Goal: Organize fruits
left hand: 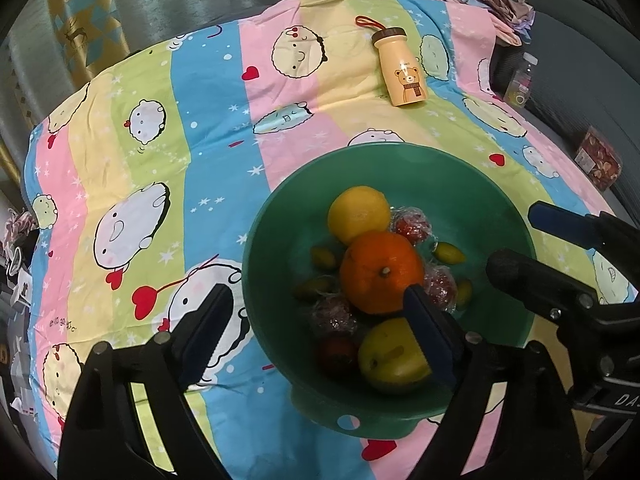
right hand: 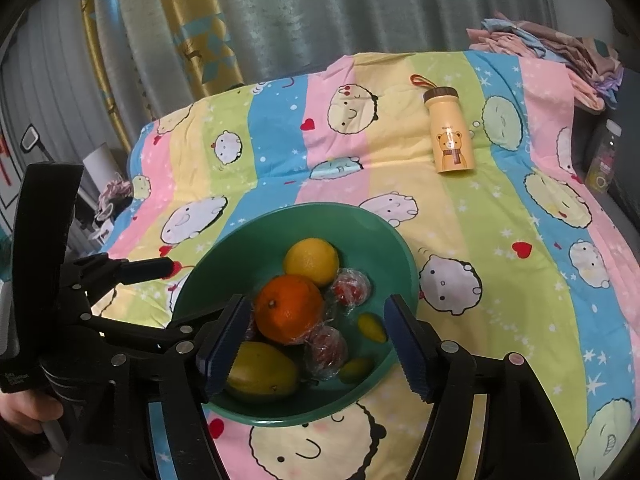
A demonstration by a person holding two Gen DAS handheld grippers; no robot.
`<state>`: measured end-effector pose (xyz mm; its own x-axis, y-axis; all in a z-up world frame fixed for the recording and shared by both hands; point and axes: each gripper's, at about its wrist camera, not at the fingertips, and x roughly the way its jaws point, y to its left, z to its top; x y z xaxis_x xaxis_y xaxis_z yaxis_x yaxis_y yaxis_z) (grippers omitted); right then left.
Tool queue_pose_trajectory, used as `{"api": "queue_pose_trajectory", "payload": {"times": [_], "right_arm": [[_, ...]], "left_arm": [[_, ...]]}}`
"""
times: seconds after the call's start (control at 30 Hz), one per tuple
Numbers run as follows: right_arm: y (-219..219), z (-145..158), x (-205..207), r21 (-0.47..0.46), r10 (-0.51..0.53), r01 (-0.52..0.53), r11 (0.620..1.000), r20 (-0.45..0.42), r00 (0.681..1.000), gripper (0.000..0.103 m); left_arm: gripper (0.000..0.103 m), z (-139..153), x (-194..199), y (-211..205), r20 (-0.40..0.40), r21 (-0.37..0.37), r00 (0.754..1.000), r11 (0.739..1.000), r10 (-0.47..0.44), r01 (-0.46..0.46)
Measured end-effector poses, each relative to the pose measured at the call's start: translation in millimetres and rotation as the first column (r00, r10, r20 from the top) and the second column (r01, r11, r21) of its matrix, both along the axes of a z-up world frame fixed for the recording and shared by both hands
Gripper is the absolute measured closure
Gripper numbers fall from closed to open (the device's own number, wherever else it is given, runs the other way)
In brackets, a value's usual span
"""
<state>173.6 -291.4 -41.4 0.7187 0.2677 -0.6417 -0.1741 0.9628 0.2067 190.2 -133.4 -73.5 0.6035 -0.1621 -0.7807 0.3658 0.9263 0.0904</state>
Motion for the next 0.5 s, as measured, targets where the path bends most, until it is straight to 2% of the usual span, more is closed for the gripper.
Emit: {"api": "queue_pose_trajectory", "payload": {"times": [0.1, 0.23, 0.37, 0.5], "right_arm": [[-0.1, 0.0, 0.1, -0.002, -0.002, 0.002, 1.0, -0.003, 1.0, 0.031], [-2.1, 0.5, -0.6, -0.004, -0.006, 0.006, 1.0, -0.003, 1.0, 0.031], [-2.7, 1.4, -0.7, -0.004, -0.006, 0.006, 1.0, 0.0, 1.0, 0.023], [-4.1, 2.9, -1.8, -0.004, -0.007, 0.007, 1.0, 0.003, 1.0, 0.023]], "left_arm": [[0.01, 0.9, -0.1, 3.1, 0.006, 0.007, 1.0, 1.0, 0.013, -0.013], [0.008, 2.2, 0.6, 8.9, 0.002, -0.003, 1.0, 1.0, 0.028, -0.028], [0.006, 3.4, -0.1, 9.7, 0.004, -0.003, 0.999, 0.999, 0.034, -0.034], [0.005, 4.5, -0.6, 10.4, 0.007, -0.005, 0.999, 0.999, 0.037, -0.037]]}}
